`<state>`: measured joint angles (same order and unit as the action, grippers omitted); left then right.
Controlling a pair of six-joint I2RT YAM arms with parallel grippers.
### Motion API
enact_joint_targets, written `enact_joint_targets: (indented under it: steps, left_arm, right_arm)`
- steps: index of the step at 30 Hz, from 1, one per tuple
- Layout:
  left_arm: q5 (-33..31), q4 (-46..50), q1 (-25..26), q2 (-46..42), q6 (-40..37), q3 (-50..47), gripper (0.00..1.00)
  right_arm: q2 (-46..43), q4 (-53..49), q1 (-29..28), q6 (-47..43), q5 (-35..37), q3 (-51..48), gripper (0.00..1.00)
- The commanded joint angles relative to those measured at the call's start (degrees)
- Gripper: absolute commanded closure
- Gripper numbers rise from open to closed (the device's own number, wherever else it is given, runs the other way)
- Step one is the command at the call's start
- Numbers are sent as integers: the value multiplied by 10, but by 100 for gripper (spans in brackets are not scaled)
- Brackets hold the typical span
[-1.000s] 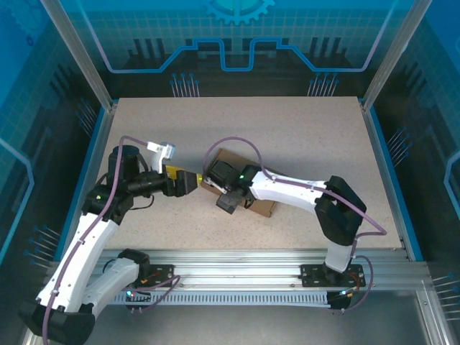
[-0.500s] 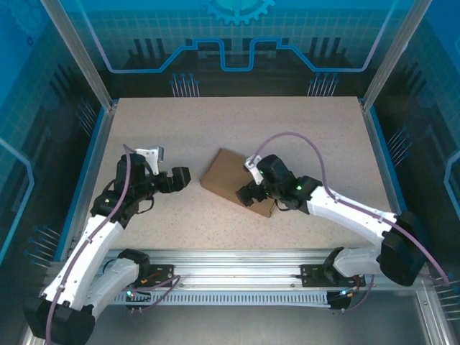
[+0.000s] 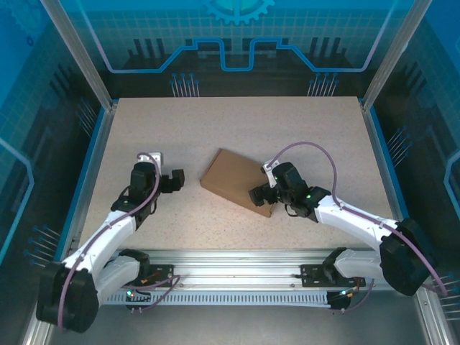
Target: Fold the paper box
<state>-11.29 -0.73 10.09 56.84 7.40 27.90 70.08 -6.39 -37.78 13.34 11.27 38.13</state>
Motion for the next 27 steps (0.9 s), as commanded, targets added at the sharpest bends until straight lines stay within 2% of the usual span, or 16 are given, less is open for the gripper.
enact_joint_targets:
  steps: [1,8,15,19,24,26,27]
  left_arm:
    - [-43,-122,-19,38,-58,-13,1]
    - [6,-267,-59,108,-74,-48,1]
    - [36,-404,-74,179,-96,-75,1]
    - [62,-441,-77,219,-96,-71,1]
    - [68,-547,-82,324,-96,-69,1]
    - [63,-506,-88,315,-84,-58,1]
    - [67,-517,-90,319,-84,-59,1]
  right_arm:
    - [0,36,9,15,26,-20,0]
    - [-26,35,45,5,23,-33,0]
    - [-90,39,143,-6,-28,-60,0]
    - [-113,54,201,6,-22,-73,0]
    - [-104,55,256,11,12,-61,0]
    - [-95,56,279,4,23,-54,0]
    - [-91,61,288,3,27,-53,0]
